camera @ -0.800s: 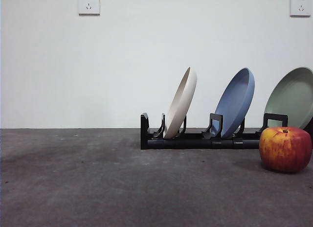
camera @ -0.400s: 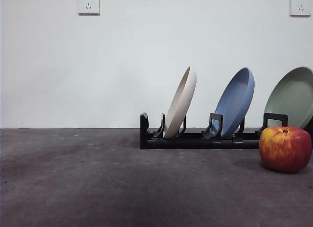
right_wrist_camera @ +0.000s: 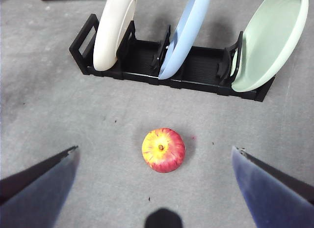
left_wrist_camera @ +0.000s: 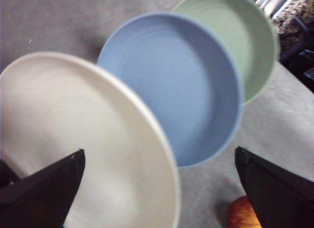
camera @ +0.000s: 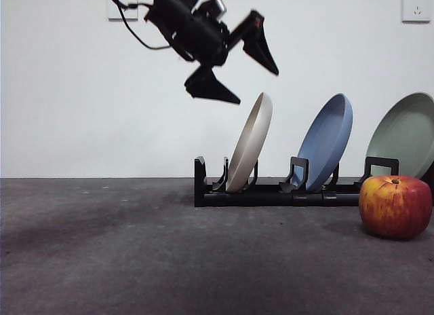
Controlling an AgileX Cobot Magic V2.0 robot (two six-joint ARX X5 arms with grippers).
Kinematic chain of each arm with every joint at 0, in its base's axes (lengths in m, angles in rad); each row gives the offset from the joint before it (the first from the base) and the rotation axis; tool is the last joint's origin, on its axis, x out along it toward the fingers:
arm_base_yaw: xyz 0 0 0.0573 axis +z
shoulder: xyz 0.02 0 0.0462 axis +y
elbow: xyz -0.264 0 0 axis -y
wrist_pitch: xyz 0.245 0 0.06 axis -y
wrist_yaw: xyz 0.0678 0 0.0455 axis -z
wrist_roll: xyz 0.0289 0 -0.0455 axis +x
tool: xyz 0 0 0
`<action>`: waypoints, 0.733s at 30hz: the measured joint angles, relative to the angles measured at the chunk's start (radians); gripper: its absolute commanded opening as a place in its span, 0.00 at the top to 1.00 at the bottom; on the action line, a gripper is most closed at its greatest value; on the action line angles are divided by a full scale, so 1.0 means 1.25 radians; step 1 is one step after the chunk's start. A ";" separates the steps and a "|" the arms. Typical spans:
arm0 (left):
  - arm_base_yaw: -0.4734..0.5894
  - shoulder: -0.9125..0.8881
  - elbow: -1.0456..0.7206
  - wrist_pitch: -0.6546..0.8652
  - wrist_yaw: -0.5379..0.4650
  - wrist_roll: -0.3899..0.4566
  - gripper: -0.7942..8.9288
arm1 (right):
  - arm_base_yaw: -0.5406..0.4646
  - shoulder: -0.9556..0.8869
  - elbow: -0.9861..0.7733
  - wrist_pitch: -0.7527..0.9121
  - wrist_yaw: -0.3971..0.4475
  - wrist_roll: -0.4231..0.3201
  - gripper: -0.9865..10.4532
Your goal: Take the yellow plate from the plate rack,put the plate on the table,take the apple from the table,put the apple in the plate
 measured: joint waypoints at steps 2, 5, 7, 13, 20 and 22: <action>0.000 0.013 0.000 0.002 -0.007 0.000 0.29 | 0.000 0.000 0.000 0.000 0.000 0.000 0.37; -0.006 0.019 0.000 0.003 -0.017 -0.001 0.35 | 0.000 0.002 0.000 0.000 0.000 0.000 0.37; -0.014 0.020 0.000 0.003 -0.018 0.000 0.36 | 0.000 0.007 0.000 0.000 0.000 0.000 0.37; -0.025 0.021 0.000 0.001 -0.018 0.000 0.68 | 0.000 0.032 0.000 0.000 0.000 0.000 0.37; -0.025 0.021 0.000 -0.023 0.009 0.000 0.78 | 0.000 0.032 0.000 0.000 0.000 0.000 0.37; -0.025 0.021 0.000 -0.023 0.027 0.000 0.80 | 0.000 0.032 0.000 -0.004 0.000 0.000 0.37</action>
